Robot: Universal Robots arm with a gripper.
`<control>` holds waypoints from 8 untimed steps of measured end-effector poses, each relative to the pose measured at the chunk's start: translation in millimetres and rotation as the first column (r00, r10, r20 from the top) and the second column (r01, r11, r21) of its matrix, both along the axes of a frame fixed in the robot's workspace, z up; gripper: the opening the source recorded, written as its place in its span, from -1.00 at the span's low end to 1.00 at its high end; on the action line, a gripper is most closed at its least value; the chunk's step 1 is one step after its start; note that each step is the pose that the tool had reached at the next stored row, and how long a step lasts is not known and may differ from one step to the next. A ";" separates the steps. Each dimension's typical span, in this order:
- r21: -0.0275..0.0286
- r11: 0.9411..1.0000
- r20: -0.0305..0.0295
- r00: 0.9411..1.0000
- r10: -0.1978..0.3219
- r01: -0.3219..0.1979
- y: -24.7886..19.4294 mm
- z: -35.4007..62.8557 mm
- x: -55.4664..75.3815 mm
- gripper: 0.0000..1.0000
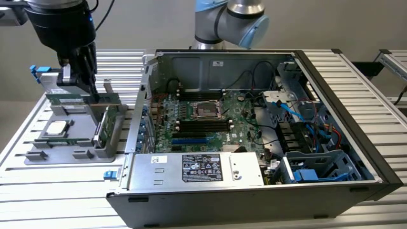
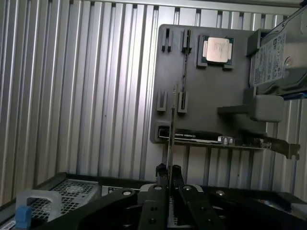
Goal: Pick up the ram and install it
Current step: 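Pick up the ram and move it above insertion slot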
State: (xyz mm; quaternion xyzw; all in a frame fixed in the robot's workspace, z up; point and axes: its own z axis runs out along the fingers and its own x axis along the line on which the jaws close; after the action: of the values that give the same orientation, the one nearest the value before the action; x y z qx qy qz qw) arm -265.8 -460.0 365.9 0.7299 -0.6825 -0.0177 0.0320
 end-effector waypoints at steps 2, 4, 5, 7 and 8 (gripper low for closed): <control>0.003 1.000 0.000 1.000 0.001 -0.001 0.0 7.0 7.3 -0.73; 0.006 1.000 0.000 1.000 0.002 -0.002 0.0 14.2 14.8 -0.73; 0.007 1.000 0.000 1.000 0.002 -0.002 0.0 17.5 18.4 -0.73; 0.008 1.000 -0.001 1.000 0.003 -0.003 0.1 22.0 26.3 -0.73; 0.009 1.000 -0.001 1.000 0.003 -0.003 0.0 23.4 30.5 -0.73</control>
State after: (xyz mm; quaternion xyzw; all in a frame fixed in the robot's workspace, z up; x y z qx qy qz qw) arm -235.3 -460.0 389.3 0.7312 -0.6812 -0.0210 0.0292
